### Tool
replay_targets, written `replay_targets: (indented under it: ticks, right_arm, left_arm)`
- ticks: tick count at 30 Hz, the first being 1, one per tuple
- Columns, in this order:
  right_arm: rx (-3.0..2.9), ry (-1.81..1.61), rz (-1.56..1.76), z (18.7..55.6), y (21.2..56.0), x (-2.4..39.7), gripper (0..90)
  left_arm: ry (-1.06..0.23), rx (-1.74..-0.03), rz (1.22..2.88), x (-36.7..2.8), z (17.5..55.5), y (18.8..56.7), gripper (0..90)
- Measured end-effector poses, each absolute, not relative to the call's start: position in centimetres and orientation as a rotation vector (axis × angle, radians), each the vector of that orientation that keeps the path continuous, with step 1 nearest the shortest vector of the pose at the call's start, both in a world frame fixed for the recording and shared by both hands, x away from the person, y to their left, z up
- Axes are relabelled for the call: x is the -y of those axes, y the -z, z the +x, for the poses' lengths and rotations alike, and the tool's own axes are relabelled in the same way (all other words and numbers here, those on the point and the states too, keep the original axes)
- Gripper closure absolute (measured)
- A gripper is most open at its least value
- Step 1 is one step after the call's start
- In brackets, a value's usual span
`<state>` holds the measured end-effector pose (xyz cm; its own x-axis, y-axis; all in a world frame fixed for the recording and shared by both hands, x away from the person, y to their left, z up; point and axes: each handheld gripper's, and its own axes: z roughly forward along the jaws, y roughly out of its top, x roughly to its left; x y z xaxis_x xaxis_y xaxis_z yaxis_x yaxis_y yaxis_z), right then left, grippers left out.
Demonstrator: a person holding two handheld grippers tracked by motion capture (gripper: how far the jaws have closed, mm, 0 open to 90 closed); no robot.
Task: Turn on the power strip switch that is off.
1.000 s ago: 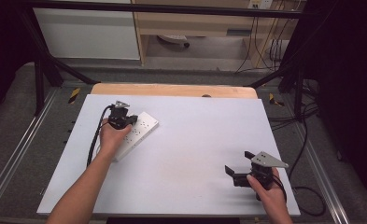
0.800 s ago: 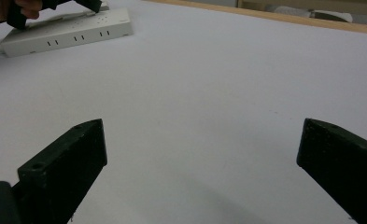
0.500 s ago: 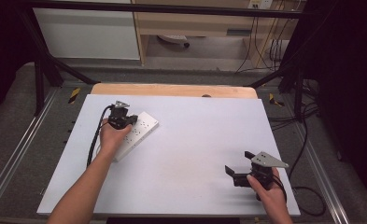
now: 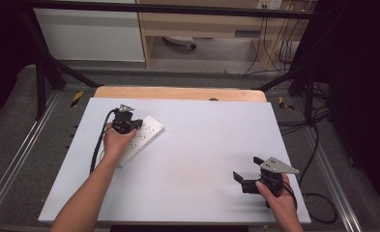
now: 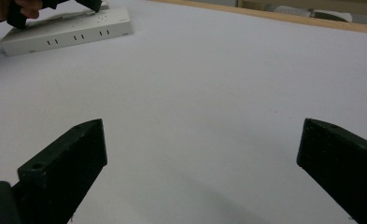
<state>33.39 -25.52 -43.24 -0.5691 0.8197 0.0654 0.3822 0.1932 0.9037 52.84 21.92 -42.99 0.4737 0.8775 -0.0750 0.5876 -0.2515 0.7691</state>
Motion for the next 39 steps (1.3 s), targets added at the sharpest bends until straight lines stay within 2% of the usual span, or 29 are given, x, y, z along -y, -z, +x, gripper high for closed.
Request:
replay_targets:
  ticks: [21, 35, 37, 39]
  right_arm:
    - [-2.039, -1.351, 1.119, 33.4, 43.2, 25.6, 1.9]
    - [-2.038, -1.349, 1.12, 33.4, 43.2, 25.6, 2.0]
    - [-2.039, -1.349, 1.119, 33.4, 43.2, 25.6, 2.0]
    - [-2.038, -1.35, 1.119, 33.4, 43.2, 25.6, 2.0]
  left_arm:
    - [-0.484, -1.205, 1.96, -21.6, 52.6, 42.9, 90.0]
    - [-0.525, -1.198, 1.897, -22.1, 52.5, 42.1, 90.0]
    - [-0.539, -1.197, 1.892, -22.0, 52.4, 41.9, 82.7]
    - [-0.542, -1.192, 1.882, -22.0, 52.4, 41.8, 80.8]
